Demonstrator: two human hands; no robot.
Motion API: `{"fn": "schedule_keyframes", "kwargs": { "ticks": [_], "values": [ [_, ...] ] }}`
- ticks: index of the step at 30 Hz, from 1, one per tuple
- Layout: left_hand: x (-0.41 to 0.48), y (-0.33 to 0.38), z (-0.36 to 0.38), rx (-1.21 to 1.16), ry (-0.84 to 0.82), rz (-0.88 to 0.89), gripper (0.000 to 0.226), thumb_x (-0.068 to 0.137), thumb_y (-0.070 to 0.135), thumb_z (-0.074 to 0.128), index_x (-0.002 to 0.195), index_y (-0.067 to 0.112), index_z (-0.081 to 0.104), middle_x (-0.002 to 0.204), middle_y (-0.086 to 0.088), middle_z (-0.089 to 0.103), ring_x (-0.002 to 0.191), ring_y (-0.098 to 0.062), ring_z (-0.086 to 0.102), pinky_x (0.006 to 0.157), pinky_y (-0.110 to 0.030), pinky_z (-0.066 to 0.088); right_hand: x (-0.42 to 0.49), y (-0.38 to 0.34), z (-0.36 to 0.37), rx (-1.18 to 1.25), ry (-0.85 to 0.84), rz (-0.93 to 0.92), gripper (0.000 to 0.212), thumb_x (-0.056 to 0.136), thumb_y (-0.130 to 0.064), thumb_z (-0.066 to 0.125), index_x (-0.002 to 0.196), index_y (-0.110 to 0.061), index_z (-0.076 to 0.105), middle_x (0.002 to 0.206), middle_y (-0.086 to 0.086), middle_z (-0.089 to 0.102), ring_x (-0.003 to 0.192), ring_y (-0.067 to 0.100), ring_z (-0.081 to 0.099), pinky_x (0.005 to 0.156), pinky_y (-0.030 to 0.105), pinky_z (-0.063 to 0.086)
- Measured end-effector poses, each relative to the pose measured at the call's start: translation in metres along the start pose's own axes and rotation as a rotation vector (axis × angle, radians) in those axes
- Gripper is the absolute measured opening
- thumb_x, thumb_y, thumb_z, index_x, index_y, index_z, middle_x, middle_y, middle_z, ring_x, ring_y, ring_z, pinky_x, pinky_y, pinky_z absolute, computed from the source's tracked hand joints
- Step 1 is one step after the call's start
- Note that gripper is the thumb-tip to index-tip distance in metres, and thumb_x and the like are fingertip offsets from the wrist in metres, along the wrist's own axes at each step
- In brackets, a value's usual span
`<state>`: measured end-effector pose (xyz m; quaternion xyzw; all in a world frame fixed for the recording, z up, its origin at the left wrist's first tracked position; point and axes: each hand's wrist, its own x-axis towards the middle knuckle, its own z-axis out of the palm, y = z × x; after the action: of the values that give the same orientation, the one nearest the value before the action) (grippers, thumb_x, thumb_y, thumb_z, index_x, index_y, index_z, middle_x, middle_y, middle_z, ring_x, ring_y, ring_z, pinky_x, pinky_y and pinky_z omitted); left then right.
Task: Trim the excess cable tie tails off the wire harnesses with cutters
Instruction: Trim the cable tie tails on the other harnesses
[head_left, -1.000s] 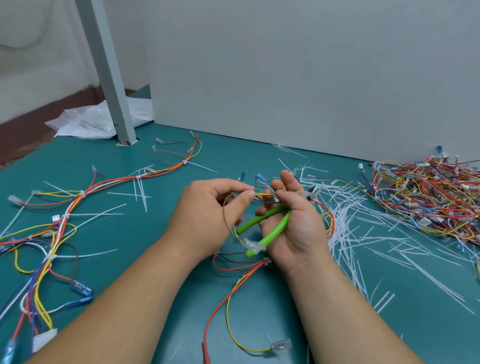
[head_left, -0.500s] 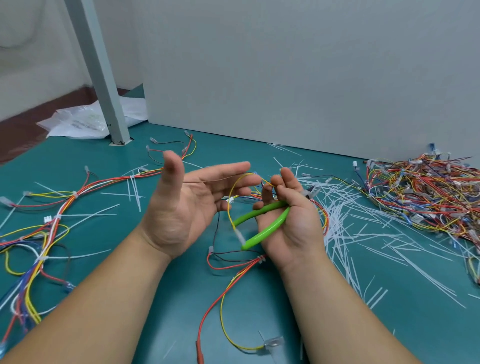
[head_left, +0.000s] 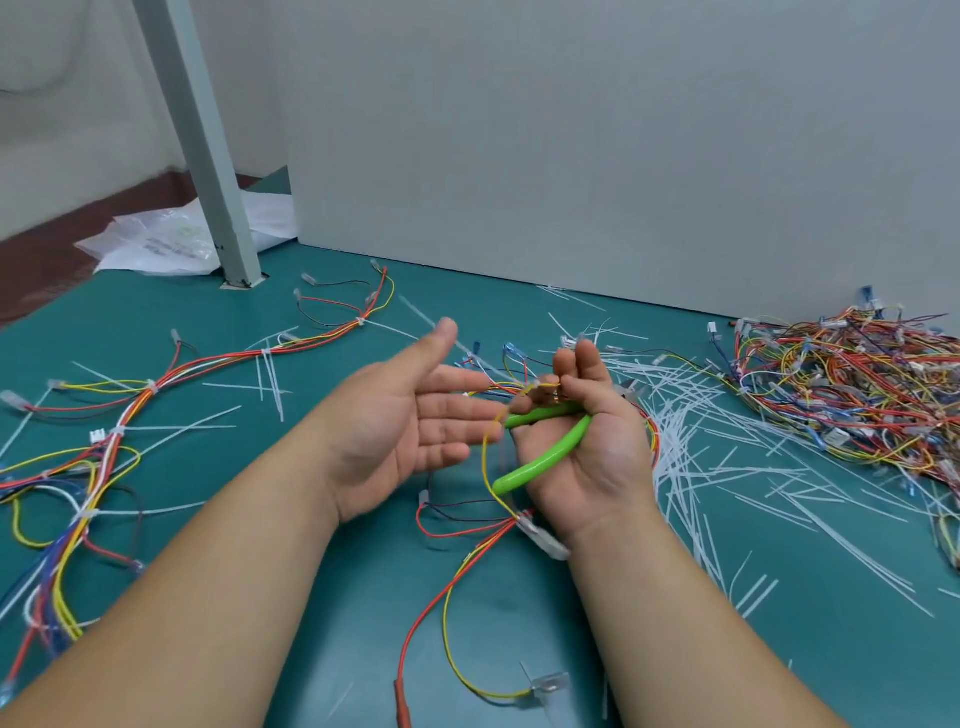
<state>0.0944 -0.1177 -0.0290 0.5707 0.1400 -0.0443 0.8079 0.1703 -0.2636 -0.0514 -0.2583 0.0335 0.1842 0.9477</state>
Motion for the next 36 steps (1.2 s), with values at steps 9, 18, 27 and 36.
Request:
{"fn": "schedule_keyframes", "kwargs": {
  "ticks": [9, 18, 27, 36],
  "values": [
    [0.003, -0.015, 0.01, 0.153, -0.113, 0.05, 0.037, 0.08, 0.051, 0.07, 0.1, 0.022, 0.08, 0.086, -0.005, 0.076, 0.055, -0.007, 0.062, 0.045, -0.016, 0.04, -0.005, 0.009, 0.002, -0.195, 0.004, -0.011, 0.039, 0.099, 0.007, 0.042, 0.098, -0.021, 0.069, 0.086, 0.0, 0.072, 0.065, 0.013, 0.06, 0.06, 0.03, 0.045],
    [0.01, -0.003, 0.002, 0.045, 0.322, 0.288, 0.018, 0.099, 0.007, 0.055, 0.094, 0.015, 0.07, 0.065, 0.006, 0.065, 0.051, -0.006, 0.053, 0.051, -0.019, 0.042, -0.008, 0.013, 0.005, -0.382, 0.031, -0.096, 0.027, 0.109, -0.026, 0.048, 0.119, -0.029, 0.072, 0.097, 0.004, 0.067, 0.066, 0.016, 0.06, 0.063, 0.029, 0.044],
    [0.015, 0.008, -0.014, -0.343, 0.466, 0.505, 0.019, 0.106, 0.007, 0.047, 0.101, 0.017, 0.064, 0.076, 0.006, 0.072, 0.058, -0.003, 0.057, 0.048, -0.015, 0.041, -0.008, -0.006, 0.005, -0.155, 0.297, -0.158, 0.028, 0.101, -0.023, 0.057, 0.127, -0.014, 0.068, 0.104, 0.01, 0.061, 0.055, 0.018, 0.054, 0.06, 0.032, 0.046],
    [0.021, -0.006, -0.013, 0.079, 0.583, 0.643, 0.026, 0.103, 0.009, 0.054, 0.104, 0.03, 0.07, 0.086, 0.006, 0.07, 0.06, -0.007, 0.057, 0.058, -0.014, 0.048, -0.009, -0.006, 0.003, -0.409, 0.362, 0.144, 0.018, 0.093, -0.022, 0.048, 0.105, -0.01, 0.056, 0.098, 0.012, 0.057, 0.039, 0.011, 0.037, 0.053, 0.026, 0.034]
  ]
}}
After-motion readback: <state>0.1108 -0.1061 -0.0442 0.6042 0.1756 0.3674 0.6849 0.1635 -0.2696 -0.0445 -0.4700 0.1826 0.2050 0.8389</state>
